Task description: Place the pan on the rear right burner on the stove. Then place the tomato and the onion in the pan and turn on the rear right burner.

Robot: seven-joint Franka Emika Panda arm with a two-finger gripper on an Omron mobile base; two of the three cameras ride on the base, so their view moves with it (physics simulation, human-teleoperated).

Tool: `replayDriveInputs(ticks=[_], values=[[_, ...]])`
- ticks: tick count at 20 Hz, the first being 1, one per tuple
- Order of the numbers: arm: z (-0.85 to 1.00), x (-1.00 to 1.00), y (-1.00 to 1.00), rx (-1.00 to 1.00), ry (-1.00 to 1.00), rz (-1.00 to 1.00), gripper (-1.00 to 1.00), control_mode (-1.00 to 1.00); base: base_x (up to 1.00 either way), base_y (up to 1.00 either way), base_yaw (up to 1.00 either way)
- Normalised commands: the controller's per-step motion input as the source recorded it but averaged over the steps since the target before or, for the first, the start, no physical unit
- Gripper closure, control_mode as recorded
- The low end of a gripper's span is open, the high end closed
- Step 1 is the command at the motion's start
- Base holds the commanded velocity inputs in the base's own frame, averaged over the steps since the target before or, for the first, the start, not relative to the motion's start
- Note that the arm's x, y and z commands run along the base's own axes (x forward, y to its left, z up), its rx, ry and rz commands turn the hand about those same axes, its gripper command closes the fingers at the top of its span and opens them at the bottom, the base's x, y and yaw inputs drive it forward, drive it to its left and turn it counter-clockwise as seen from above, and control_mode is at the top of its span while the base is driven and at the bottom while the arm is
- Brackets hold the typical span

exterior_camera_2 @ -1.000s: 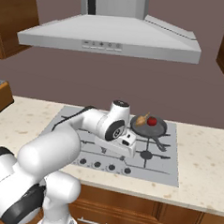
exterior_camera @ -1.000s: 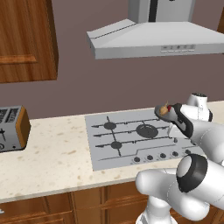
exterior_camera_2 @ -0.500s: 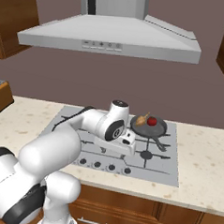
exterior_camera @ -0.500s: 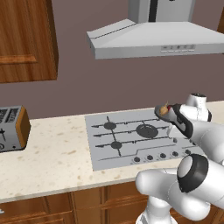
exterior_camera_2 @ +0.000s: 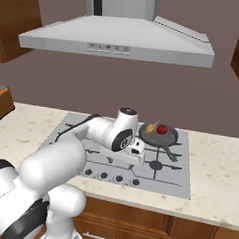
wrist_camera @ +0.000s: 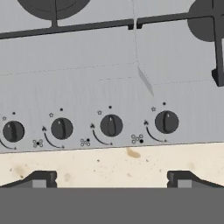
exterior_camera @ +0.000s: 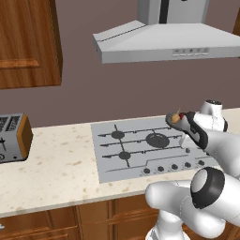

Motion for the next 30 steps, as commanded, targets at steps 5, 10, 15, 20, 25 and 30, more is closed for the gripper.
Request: replayDriveInputs(ticks=[5, 10, 15, 20, 25, 30], values=[[-0.15, 0.02, 0.0, 0.0, 0.0, 0.04, -1.0, -1.0, 0.0, 0.0, 0.0], [-0.24, 0.0, 0.0, 0.0, 0.0, 0.05, -1.0, -1.0, 0.0, 0.0, 0.0], [-0.17, 0.09, 0.0, 0.0, 0.0, 0.05, -1.0, -1.0, 0.0, 0.0, 0.0], [-0.17, 0.17, 0.0, 0.0, 0.0, 0.04, -1.0, -1.0, 0.0, 0.0, 0.0], [-0.18, 0.21, 0.0, 0.0, 0.0, 0.03, -1.0, -1.0, 0.0, 0.0, 0.0], [-0.15, 0.04, 0.0, 0.0, 0.0, 0.04, -1.0, -1.0, 0.0, 0.0, 0.0]])
